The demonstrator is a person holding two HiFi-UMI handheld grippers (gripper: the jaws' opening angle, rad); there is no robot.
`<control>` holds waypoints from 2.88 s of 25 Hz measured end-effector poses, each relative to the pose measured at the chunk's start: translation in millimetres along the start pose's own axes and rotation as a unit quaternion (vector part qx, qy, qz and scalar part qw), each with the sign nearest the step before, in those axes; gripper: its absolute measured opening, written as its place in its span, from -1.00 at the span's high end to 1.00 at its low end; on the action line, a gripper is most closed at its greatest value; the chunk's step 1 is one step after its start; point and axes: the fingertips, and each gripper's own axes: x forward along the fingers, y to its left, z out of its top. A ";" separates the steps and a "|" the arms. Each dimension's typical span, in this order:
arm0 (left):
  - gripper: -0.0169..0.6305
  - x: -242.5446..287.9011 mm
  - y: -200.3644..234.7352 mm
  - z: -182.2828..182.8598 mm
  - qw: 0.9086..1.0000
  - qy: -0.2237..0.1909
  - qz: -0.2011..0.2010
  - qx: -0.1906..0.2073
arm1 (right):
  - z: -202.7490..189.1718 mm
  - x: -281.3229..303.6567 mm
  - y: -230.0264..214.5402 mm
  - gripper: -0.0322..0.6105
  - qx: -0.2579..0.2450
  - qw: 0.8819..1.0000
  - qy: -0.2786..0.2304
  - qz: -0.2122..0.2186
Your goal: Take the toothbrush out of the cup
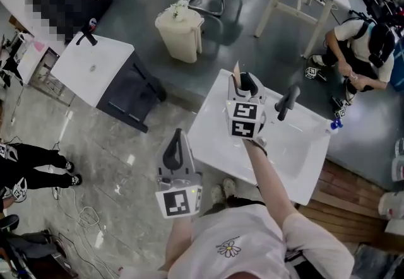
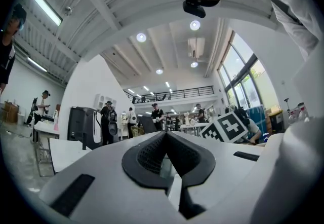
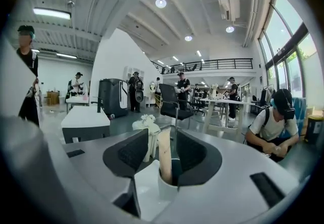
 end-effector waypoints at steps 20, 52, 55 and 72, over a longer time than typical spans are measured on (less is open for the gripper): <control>0.90 -2.9 11.7 -26.8 0.999 0.033 0.007 0.006 | -83.1 55.8 -13.6 0.74 0.003 0.991 0.125 -0.048; 0.90 -23.3 -5.9 57.3 0.998 -0.053 0.006 0.036 | 181.4 -125.3 -45.5 0.80 0.044 0.978 -0.203 -0.009; 0.90 -29.4 -5.1 71.5 0.997 -0.061 0.009 0.050 | 192.0 -172.9 -35.1 0.80 0.039 0.965 -0.258 0.009; 0.90 -54.6 -18.9 113.1 0.994 -0.106 -0.001 0.035 | 127.0 -267.9 17.8 0.80 -0.003 0.953 -0.298 0.059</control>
